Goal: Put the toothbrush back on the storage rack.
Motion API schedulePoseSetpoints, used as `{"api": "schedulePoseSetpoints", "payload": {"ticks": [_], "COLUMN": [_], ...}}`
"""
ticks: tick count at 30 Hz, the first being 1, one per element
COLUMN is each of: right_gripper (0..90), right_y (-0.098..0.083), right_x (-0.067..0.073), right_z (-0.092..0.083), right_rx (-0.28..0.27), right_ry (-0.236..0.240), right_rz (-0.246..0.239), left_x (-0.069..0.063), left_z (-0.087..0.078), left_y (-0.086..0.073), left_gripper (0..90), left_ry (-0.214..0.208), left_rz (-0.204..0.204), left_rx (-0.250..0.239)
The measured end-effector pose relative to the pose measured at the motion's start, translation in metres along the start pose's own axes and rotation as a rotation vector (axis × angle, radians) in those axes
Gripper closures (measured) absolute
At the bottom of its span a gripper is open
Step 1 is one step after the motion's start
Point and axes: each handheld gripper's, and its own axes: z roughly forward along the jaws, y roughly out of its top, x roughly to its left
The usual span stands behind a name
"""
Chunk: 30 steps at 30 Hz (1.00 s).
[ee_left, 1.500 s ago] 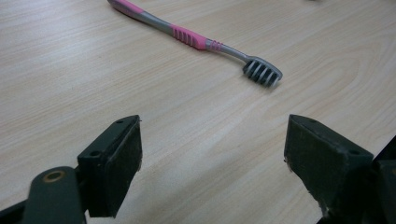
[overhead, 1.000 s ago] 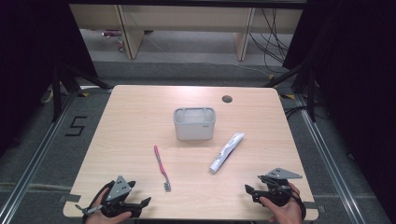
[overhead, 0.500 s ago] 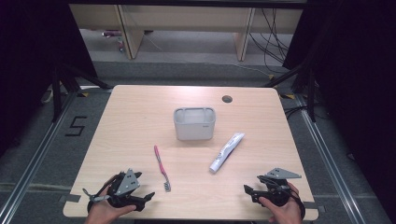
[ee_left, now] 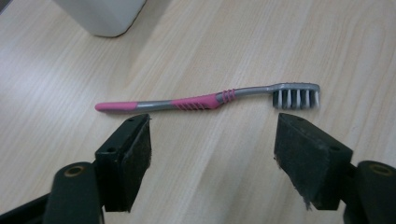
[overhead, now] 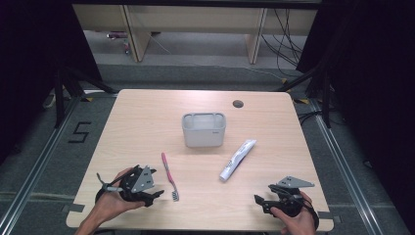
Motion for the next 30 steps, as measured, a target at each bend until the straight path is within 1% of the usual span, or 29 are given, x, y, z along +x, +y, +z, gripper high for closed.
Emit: {"api": "schedulePoseSetpoints", "payload": {"ticks": [1,2,3,4,5,6,7,8,9,10,11,12,14,15,16,17,18,19,21,23,24,25,27,30], "right_gripper": [24.3,24.3,24.3,24.3,24.3,24.3,24.3,24.3,24.3,24.3,24.3,24.3,24.3,24.3,24.3,24.3,24.3,24.2,24.3,24.3,24.3,24.4,24.4,24.5], "right_y": [0.000,0.000,0.000,0.000,0.000,0.000,0.000,0.000,0.000,0.001,0.000,0.000,0.001,0.001,0.000,0.000,0.000,0.001,0.000,0.001,0.001,0.001,0.000,0.001], "right_x": [-0.002,-0.002,0.000,0.000,0.000,0.000,0.001,-0.002,-0.002,-0.001,0.001,0.000,-0.001,-0.001,0.002,0.001,0.001,0.000,-0.001,-0.001,0.000,0.000,0.000,0.000], "right_z": [-0.001,-0.001,0.001,0.001,0.001,0.001,0.001,0.002,0.002,0.001,0.001,0.002,0.001,0.002,0.002,0.001,0.001,0.002,0.002,0.002,0.002,0.002,0.002,0.002], "right_rx": [0.004,0.004,-0.001,0.008,0.008,0.002,0.005,-0.009,-0.009,0.000,0.013,0.007,0.010,0.008,0.021,0.018,0.018,0.013,0.012,0.012,0.017,0.016,0.017,0.017], "right_ry": [-0.015,-0.015,0.011,0.015,0.015,0.010,0.007,-0.009,-0.009,-0.006,0.009,0.005,0.004,0.009,0.017,0.006,0.006,0.005,0.015,0.014,0.011,0.013,0.013,0.012], "right_rz": [-0.027,-0.027,0.004,0.002,0.002,-0.004,0.000,-0.049,-0.049,-0.043,-0.017,-0.036,-0.039,-0.039,-0.009,-0.018,-0.018,-0.042,-0.053,-0.052,-0.044,-0.049,-0.050,-0.043], "left_x": [0.002,0.002,0.004,0.006,0.006,0.006,0.008,0.009,0.009,0.010,0.012,0.013,0.015,0.017,0.018,0.018,0.018,0.019,0.021,0.022,0.023,0.023,0.023,0.023], "left_z": [0.002,0.002,0.004,0.005,0.005,0.008,0.012,0.013,0.013,0.016,0.018,0.019,0.023,0.027,0.029,0.029,0.031,0.032,0.034,0.036,0.038,0.040,0.042,0.045], "left_y": [0.004,0.004,0.009,0.012,0.012,0.014,0.018,0.020,0.020,0.023,0.024,0.026,0.028,0.030,0.030,0.030,0.032,0.032,0.034,0.035,0.035,0.036,0.036,0.038], "left_gripper": [28.5,28.7,29.2,29.5,29.7,29.7,31.4,31.5,31.9,31.9,32.5,33.0,33.6,34.0,34.1,34.3,34.3,34.4,35.1,35.4,36.2,36.3,36.7,38.0], "left_ry": [-0.010,-0.010,-0.027,-0.034,-0.034,-0.044,-0.062,-0.066,-0.066,-0.077,-0.092,-0.103,-0.118,-0.131,-0.139,-0.139,-0.146,-0.147,-0.157,-0.159,-0.164,-0.167,-0.176,-0.192], "left_rz": [0.022,0.022,0.046,0.063,0.063,0.067,0.086,0.099,0.099,0.126,0.139,0.146,0.164,0.181,0.186,0.186,0.196,0.203,0.214,0.219,0.229,0.244,0.252,0.275], "left_rx": [0.007,0.007,0.012,0.025,0.025,0.022,0.033,0.041,0.041,0.062,0.069,0.078,0.089,0.100,0.104,0.104,0.116,0.121,0.128,0.131,0.131,0.144,0.147,0.170]}}
